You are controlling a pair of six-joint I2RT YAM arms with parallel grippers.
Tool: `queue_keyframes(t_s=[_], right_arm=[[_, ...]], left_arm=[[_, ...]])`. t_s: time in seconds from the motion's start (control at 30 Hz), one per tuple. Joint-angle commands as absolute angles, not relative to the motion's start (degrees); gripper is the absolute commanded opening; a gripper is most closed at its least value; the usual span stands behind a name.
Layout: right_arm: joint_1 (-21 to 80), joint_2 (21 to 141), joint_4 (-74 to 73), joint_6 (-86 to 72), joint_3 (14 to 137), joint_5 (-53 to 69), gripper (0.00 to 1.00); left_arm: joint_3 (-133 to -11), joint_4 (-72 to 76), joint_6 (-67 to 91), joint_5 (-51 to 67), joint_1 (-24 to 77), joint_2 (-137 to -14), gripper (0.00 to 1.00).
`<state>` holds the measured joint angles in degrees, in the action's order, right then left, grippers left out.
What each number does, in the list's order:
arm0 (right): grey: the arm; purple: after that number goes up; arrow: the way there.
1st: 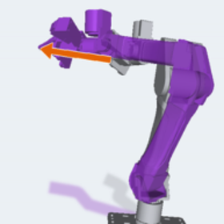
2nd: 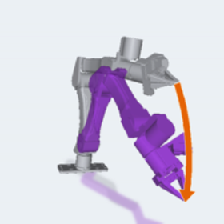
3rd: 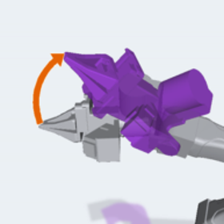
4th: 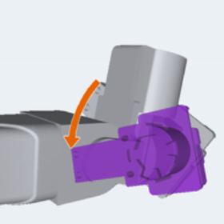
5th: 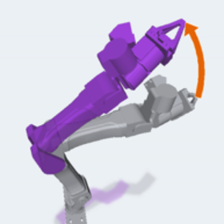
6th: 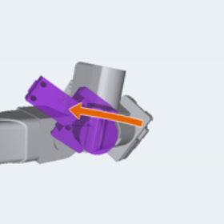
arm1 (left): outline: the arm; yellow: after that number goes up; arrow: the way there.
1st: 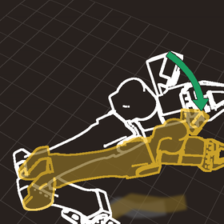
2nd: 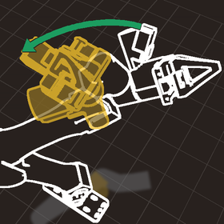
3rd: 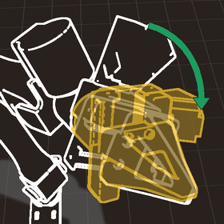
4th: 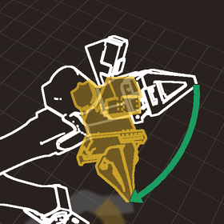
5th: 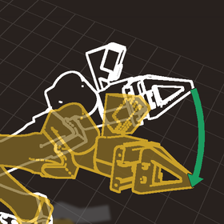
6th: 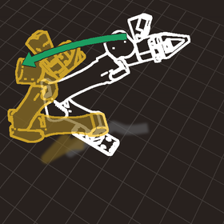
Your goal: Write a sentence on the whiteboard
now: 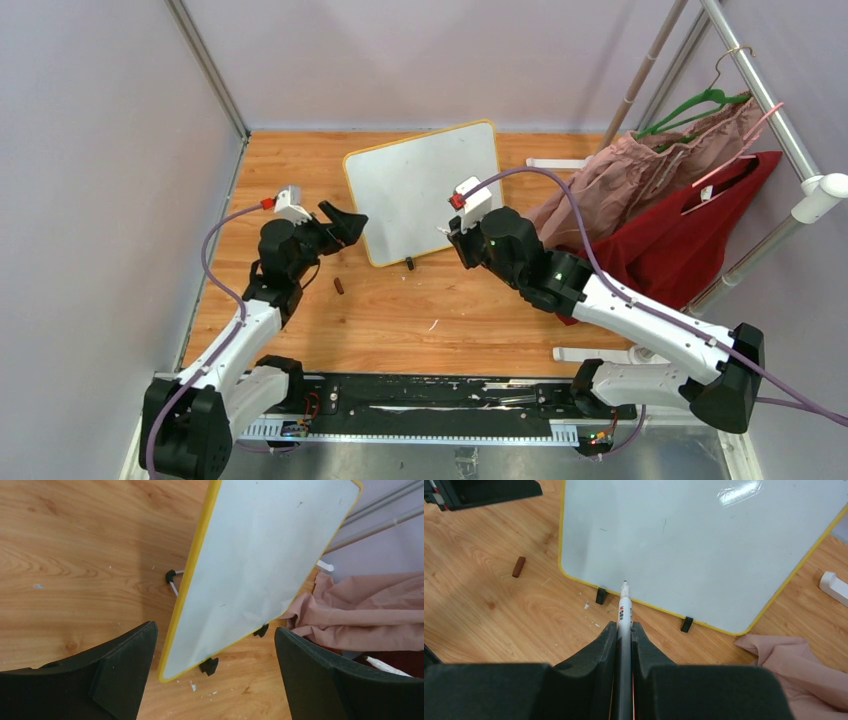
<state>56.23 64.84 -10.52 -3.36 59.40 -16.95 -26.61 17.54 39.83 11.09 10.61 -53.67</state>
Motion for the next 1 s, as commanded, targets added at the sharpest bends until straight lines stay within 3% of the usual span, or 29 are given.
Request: queue_keyframes(t_s=[0.0,0.3,0.63,0.8,0.97], right_arm=[[56.69,62.8,-5.08,-3.85,58.82,-14.19,0.0],[56.68,61.5,-5.79,-6.33,58.21,-15.29,0.0],[56.69,51.98,-8.82,-4.28,54.32,-23.26,0.0],[56.69,49.11,-10.7,-3.66,53.7,-26.27,0.0],[56.69,47.08,-12.42,-3.75,53.81,-26.98,0.0]], left_arm=[[-25.51,21.76,43.69,12.52,9.76,-54.66,0.92],[-27.77,21.53,39.66,17.92,12.7,-59.01,0.75],[-29.71,6.13,37.21,-11.65,36.37,-55.46,0.71],[-31.99,4.07,41.62,-28.23,48.29,-62.06,0.68],[-36.34,2.88,45.52,-34.99,52.51,-72.42,0.66]])
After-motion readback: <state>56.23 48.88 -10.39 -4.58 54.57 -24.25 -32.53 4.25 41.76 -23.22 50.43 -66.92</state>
